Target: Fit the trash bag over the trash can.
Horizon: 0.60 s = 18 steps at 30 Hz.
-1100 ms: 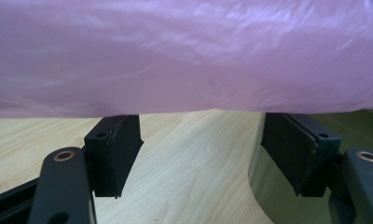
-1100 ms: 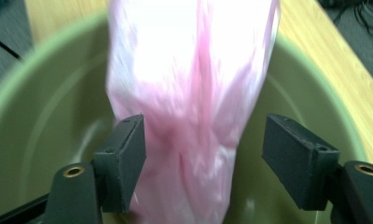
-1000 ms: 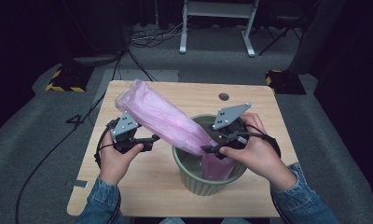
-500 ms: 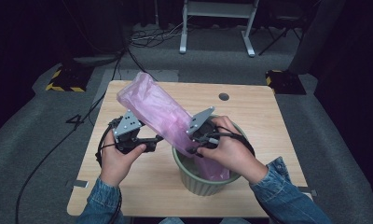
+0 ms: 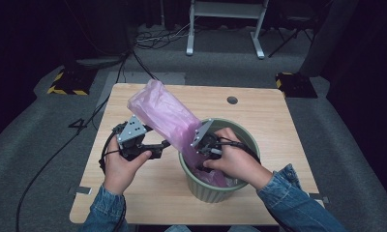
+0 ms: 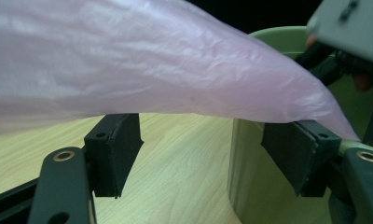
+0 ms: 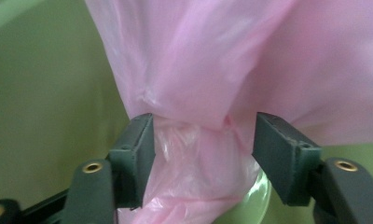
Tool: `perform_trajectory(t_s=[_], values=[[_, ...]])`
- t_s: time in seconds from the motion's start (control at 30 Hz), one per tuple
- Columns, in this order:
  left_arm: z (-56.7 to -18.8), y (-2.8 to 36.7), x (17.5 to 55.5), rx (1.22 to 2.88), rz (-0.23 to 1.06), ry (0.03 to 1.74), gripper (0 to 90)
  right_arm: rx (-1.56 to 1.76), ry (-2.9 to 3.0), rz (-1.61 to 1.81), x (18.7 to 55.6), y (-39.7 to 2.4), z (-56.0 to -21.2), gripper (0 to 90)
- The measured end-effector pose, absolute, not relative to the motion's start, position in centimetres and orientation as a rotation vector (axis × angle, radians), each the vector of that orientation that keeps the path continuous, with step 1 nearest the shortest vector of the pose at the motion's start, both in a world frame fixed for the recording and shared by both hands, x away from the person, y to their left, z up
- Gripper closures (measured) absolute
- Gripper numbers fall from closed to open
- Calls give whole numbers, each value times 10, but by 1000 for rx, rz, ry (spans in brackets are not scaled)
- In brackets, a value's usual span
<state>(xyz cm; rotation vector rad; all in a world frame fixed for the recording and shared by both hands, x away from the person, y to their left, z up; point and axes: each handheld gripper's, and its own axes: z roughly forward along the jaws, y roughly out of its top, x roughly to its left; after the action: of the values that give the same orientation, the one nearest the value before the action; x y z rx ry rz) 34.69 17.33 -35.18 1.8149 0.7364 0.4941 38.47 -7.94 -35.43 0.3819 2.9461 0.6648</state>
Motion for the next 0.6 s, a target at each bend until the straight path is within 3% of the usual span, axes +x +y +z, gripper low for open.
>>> perform_trajectory(t_s=[0.3, 0.6], values=[[-347, 168, 345, 1810, 492, 722, 285, 387, 2737, 985, 377, -102, -302, 328], [-340, 159, 339, 1794, 462, 667, 288, 320, 2579, 1213, 368, -88, -283, 328]])
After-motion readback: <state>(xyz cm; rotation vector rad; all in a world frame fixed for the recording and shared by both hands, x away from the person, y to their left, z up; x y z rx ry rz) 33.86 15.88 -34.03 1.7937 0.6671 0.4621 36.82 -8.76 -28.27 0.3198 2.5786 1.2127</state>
